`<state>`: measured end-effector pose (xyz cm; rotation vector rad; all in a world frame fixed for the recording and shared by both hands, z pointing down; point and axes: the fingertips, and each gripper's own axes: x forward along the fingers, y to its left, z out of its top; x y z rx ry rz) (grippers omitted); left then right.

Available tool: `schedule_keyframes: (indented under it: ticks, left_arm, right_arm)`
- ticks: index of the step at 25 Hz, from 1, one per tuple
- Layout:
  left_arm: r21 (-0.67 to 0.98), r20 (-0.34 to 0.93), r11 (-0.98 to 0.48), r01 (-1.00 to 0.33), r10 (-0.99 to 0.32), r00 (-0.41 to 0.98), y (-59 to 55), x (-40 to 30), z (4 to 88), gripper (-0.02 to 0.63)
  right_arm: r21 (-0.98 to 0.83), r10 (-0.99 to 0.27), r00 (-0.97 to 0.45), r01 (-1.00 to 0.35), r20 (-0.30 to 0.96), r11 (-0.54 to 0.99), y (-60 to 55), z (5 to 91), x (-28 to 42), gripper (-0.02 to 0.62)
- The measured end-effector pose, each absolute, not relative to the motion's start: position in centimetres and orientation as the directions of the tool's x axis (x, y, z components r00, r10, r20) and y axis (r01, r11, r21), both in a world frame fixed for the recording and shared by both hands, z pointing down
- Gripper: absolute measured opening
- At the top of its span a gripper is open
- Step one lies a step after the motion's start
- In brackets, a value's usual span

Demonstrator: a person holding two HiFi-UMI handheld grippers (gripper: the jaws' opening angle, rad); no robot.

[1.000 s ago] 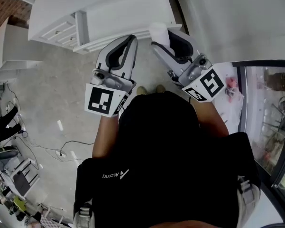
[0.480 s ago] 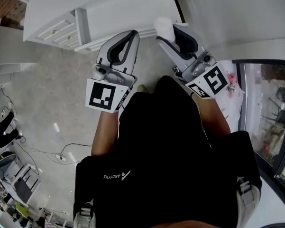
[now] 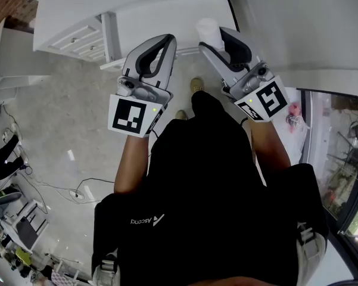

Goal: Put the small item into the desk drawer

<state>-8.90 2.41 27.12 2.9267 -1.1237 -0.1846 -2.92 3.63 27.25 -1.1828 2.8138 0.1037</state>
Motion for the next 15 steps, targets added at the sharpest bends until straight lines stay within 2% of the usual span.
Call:
schedule_keyframes:
  ticks: [8,12,15]
  left_arm:
    - [0.037,-0.111,-0.71,-0.704,-0.703,0.703,-3.8,-7.8,27.9,-0.002]
    - [0.029,-0.027,-0.672,-0.74,-0.74,0.672,-6.4,-7.0,30.4,-0.002]
    - [0.04,-0.01,-0.647,-0.762,-0.763,0.647,-8.9,-6.4,31.4,-0.002]
  right_arm:
    - [0.068,-0.693,-0.72,-0.694,-0.031,0.717,-2.7,29.9,-2.0,0.166]
    - [0.077,-0.686,-0.726,-0.682,0.05,0.728,-5.8,31.8,-0.9,0.166]
    - [0.068,-0.666,-0.738,-0.663,0.105,0.745,-8.5,33.5,-0.4,0.166]
